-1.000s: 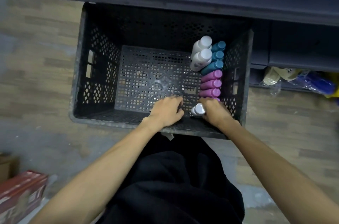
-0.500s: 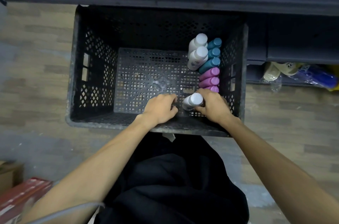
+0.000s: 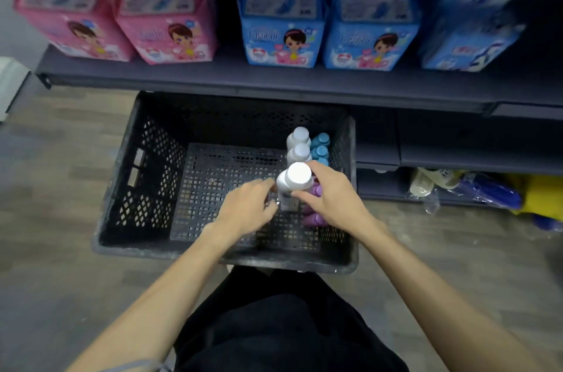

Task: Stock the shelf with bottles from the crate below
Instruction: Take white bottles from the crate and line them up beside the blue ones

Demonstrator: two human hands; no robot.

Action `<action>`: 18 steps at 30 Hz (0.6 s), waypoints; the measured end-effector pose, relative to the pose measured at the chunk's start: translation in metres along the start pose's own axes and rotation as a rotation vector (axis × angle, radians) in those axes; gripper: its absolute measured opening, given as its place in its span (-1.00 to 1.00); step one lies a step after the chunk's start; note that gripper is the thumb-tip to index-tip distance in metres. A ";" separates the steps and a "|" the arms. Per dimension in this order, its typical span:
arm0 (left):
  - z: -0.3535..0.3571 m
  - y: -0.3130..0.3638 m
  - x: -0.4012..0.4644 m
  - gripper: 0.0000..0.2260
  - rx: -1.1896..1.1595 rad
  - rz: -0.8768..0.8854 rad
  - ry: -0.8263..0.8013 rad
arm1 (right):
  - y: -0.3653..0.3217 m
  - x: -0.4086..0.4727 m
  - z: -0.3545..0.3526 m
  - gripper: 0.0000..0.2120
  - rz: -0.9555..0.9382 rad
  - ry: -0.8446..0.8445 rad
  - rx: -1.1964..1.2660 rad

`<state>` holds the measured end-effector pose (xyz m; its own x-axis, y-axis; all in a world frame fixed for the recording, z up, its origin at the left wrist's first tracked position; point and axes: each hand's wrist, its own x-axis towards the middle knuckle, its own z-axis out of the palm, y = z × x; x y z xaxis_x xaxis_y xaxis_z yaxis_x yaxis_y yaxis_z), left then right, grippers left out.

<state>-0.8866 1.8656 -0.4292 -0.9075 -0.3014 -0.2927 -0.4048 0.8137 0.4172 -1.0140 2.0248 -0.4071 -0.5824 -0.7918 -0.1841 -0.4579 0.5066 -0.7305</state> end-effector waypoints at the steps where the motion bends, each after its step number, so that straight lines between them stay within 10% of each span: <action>1: -0.005 0.001 0.000 -0.86 0.006 0.008 0.019 | -0.004 0.000 -0.004 -0.55 -0.013 0.014 -0.007; 18: -0.125 0.029 0.016 -0.79 0.098 0.265 0.309 | -0.091 0.011 -0.114 -0.54 -0.223 0.243 -0.104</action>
<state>-0.9267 1.8221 -0.3144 -0.9758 -0.1984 0.0915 -0.1541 0.9219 0.3553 -1.0552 2.0085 -0.2682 -0.5975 -0.7888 0.1438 -0.6508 0.3723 -0.6616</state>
